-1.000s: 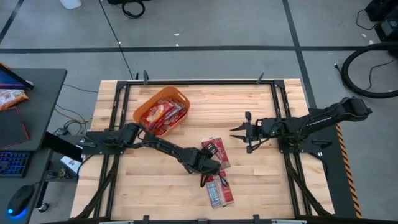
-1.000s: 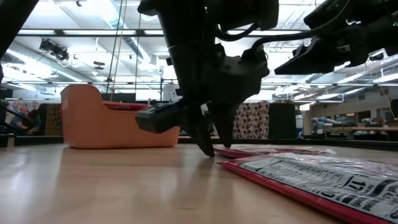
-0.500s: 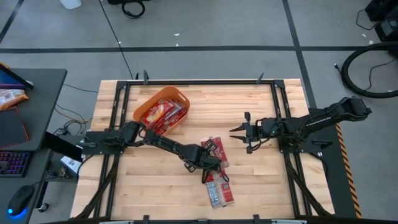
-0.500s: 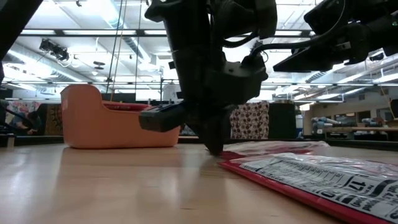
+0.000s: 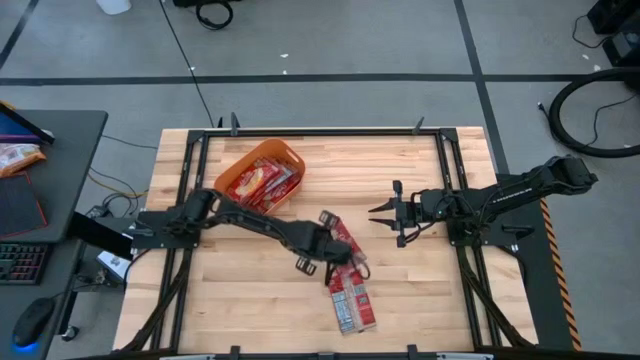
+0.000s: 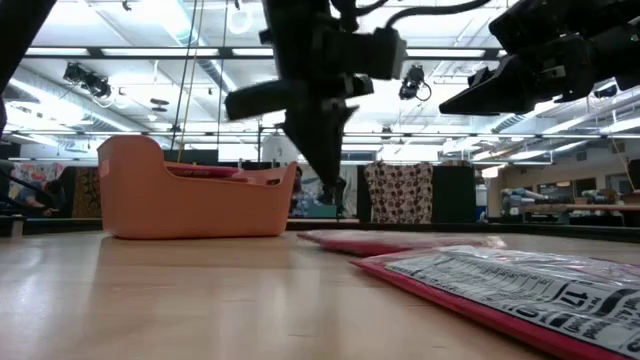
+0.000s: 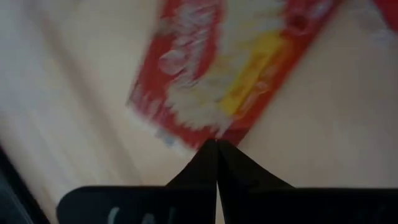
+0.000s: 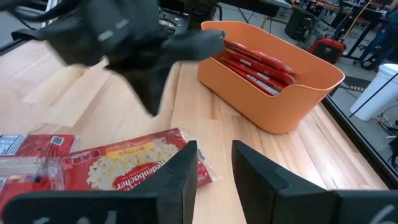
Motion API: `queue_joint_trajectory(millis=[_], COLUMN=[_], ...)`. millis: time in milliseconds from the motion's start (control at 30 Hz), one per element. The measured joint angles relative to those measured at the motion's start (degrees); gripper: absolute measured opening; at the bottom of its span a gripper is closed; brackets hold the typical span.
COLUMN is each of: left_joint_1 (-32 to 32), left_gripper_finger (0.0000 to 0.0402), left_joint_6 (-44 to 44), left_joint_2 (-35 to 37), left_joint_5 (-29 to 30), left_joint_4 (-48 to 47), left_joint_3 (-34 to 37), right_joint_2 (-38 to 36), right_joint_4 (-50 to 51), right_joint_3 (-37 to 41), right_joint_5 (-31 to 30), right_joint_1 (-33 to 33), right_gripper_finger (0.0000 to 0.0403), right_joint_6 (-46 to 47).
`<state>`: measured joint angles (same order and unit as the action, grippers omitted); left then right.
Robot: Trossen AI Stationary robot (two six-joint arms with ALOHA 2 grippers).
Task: Sort popcorn bags into baskets
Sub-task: Put the red popcorn bag into the orange bin
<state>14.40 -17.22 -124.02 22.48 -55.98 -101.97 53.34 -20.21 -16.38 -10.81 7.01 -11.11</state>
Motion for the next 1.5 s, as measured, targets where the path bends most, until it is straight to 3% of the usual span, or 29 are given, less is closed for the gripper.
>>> queue_joint_trajectory(millis=[300,733,1000,1233,1500], left_joint_1=[-1.9,1.2,1.0,0.9,0.8], left_gripper_finger=[0.0008,0.0158,0.0191,0.0163,0.0022], left_joint_6=[10.1,-1.3,-3.3,-7.4,-1.4], left_joint_2=[4.4,-1.7,-3.1,-2.8,-3.0], left_joint_5=[-2.3,3.4,9.1,11.7,11.0], left_joint_4=[-2.1,4.5,9.6,11.8,12.3], left_joint_3=[-0.5,5.3,10.2,12.7,13.1], right_joint_2=[0.0,0.1,1.8,2.7,2.9], right_joint_4=[0.7,0.5,-1.0,-2.0,-2.2], right_joint_3=[0.0,0.0,0.0,-0.1,-0.1], right_joint_5=[0.5,1.1,1.2,1.6,1.6], right_joint_1=[0.2,0.2,0.2,0.2,0.2], right_gripper_finger=[0.0105,0.0105,0.0105,0.0105,0.0105], right_joint_6=[1.8,2.2,2.0,1.7,1.5])
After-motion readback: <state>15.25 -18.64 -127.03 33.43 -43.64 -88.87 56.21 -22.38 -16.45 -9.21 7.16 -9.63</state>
